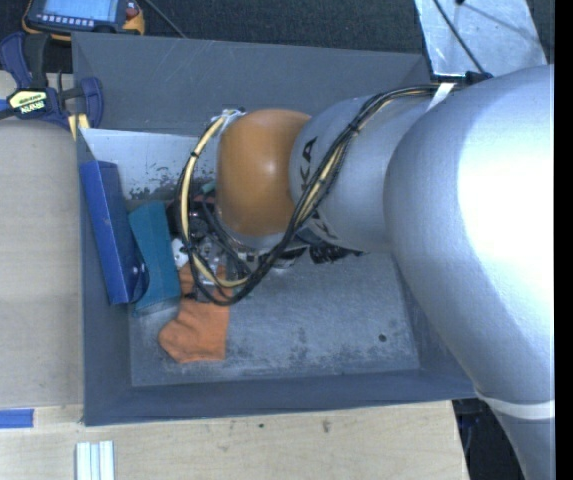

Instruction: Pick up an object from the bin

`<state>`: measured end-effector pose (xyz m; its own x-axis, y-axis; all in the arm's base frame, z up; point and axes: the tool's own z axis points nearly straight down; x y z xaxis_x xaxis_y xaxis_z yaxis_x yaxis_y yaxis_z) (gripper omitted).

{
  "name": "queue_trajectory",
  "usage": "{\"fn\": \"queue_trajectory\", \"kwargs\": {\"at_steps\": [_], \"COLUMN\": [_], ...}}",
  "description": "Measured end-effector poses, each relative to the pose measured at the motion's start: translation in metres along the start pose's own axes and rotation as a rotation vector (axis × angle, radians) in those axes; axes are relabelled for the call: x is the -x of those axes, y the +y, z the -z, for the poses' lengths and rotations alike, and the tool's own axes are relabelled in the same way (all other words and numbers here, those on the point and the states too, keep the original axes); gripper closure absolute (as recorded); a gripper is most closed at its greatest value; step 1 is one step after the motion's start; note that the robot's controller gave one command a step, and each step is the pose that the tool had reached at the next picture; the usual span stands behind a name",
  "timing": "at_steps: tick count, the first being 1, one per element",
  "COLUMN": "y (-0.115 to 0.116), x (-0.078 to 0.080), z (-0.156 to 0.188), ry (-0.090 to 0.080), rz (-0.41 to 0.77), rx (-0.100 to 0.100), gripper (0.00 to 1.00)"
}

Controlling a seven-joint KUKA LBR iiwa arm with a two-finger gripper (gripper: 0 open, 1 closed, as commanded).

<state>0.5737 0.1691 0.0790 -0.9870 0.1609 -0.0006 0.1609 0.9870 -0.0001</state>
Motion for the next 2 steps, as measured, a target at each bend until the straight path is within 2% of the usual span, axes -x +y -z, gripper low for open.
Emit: {"fn": "queue_trajectory", "kwargs": {"at_steps": [1, 2], "y": [0.0, -0.014], "x": [0.0, -0.006], "z": [0.0, 0.037], "ry": [0.0, 0.007], "rz": [0.0, 0.016], "rx": [0.0, -0.003], "gripper": [1.0, 1.0]}}
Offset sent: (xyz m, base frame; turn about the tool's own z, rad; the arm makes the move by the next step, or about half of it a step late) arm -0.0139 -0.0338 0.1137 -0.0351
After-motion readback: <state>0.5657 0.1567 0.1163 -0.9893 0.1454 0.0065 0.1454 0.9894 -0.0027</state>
